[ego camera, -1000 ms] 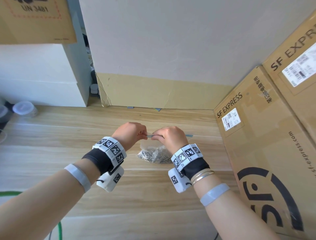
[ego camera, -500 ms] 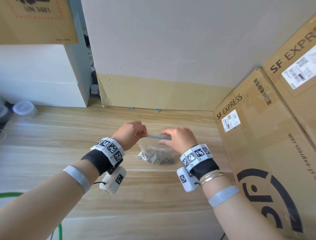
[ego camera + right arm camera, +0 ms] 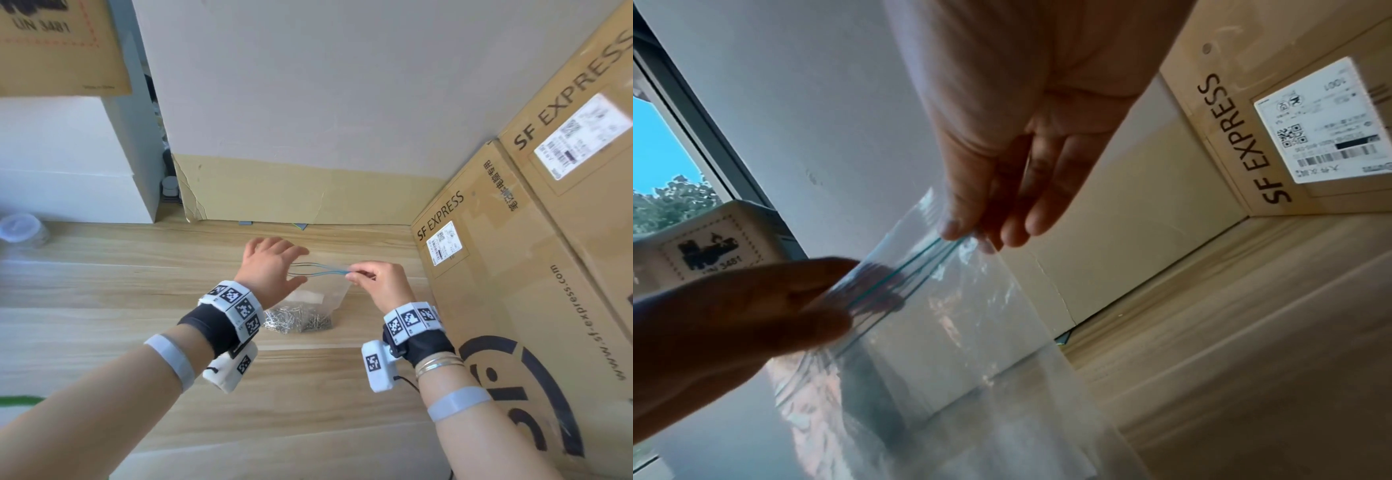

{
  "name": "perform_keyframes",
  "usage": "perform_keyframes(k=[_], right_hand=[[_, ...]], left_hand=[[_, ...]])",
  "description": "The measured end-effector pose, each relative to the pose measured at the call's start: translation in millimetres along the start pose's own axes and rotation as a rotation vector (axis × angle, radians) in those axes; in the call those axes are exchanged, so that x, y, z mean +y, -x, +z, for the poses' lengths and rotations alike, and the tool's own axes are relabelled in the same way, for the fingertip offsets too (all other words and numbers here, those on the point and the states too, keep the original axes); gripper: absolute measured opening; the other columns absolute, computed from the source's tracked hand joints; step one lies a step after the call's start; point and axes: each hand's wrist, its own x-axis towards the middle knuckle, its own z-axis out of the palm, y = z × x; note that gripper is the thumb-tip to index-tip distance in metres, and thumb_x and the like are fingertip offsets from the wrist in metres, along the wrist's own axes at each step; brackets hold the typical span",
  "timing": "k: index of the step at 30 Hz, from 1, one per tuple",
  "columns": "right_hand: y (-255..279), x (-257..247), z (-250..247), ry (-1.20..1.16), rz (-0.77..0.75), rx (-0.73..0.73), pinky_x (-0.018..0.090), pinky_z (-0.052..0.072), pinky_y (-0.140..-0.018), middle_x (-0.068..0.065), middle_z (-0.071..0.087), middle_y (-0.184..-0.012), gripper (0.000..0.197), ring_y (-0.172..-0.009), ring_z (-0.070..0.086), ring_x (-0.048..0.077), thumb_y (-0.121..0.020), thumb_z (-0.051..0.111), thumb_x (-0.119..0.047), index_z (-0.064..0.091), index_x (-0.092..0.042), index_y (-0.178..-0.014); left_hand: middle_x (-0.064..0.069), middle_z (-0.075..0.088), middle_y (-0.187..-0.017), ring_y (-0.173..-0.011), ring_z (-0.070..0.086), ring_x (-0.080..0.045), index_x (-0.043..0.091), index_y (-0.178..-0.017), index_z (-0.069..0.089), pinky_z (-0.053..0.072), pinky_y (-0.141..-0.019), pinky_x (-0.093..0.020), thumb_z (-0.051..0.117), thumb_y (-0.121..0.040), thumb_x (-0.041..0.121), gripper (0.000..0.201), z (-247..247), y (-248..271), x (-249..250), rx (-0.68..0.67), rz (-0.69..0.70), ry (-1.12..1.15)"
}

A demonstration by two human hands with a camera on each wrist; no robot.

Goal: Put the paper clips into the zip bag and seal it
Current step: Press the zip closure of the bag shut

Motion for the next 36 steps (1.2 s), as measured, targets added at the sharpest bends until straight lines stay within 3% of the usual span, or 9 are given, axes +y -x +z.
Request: perform_keyframes(k=[4,11,13,15,18,26,36], right_hand=[[3,0,1,-0.01,-0.033,0.034,0.002,0.042,-0.069,0.006,0.073,-0.089,0.016,-0.076,0.062,0.007,-0.074,0.072,-0.015,0.073,-0.008,-0.089],[4,5,2,-0.005,-0.016,0.035,0.012,0.044,-0.064,0.006,0.073,-0.082,0.014,-0.068,0.06,0.01,-0.072,0.074,-0.013,0.073,-0.011,-0.085],[4,4,2,0.002,-0.024,0.015,0.015,0.048,-0.07,0.005,0.073,-0.086,0.016,-0.072,0.062,0.009,-0.072,0.074,-0.014,0.073,-0.011,-0.088],[4,5,3,0.001,-0.029,-0.013,0.025,0.052,-0.079,0.004,0.074,-0.089,0.017,-0.079,0.065,0.012,-0.072,0.074,-0.016,0.073,-0.013,-0.089],[3,6,6,0.024,-0.037,-0.033,0.034,0.052,-0.083,0.004,0.074,-0.09,0.015,-0.083,0.066,0.015,-0.074,0.073,-0.018,0.073,-0.013,-0.088],[0,5,8,0.042,-0.045,-0.014,0.04,0.052,-0.077,0.005,0.074,-0.083,0.011,-0.078,0.066,0.02,-0.073,0.073,-0.018,0.074,-0.014,-0.083],[2,2,7,0.102,-0.067,-0.003,0.038,0.051,-0.073,0.005,0.074,-0.079,0.007,-0.074,0.065,0.021,-0.073,0.073,-0.018,0.075,-0.014,-0.078]], left_hand=[[0.012,0.059,-0.12,-0.121,0.046,-0.014,0.03,-0.121,0.05,0.008,-0.114,-0.041,0.053,-0.085,0.048,0.041,7,-15,28,-0.061,0.018,0.024],[0.005,0.068,-0.102,-0.102,0.056,-0.02,0.025,-0.102,0.062,0.023,-0.099,-0.034,0.05,-0.089,0.043,0.024,14,-29,47,-0.096,0.029,-0.006],[0.004,0.068,-0.1,-0.101,0.056,-0.02,0.025,-0.099,0.063,0.025,-0.098,-0.033,0.05,-0.089,0.04,0.022,14,-30,47,-0.103,0.032,-0.009],[0.003,0.068,-0.099,-0.101,0.055,-0.02,0.025,-0.098,0.063,0.025,-0.096,-0.033,0.051,-0.089,0.039,0.021,16,-31,47,-0.102,0.032,-0.002],[0.004,0.068,-0.098,-0.101,0.056,-0.02,0.025,-0.098,0.064,0.026,-0.095,-0.033,0.051,-0.089,0.039,0.021,19,-31,47,-0.091,0.035,0.0],[0.003,0.068,-0.099,-0.102,0.054,-0.021,0.024,-0.099,0.064,0.026,-0.095,-0.033,0.05,-0.09,0.041,0.025,22,-31,47,-0.074,0.043,0.006],[0.002,0.067,-0.099,-0.104,0.051,-0.022,0.02,-0.097,0.064,0.026,-0.093,-0.032,0.052,-0.089,0.037,0.022,25,-31,48,-0.042,0.043,0.014]])
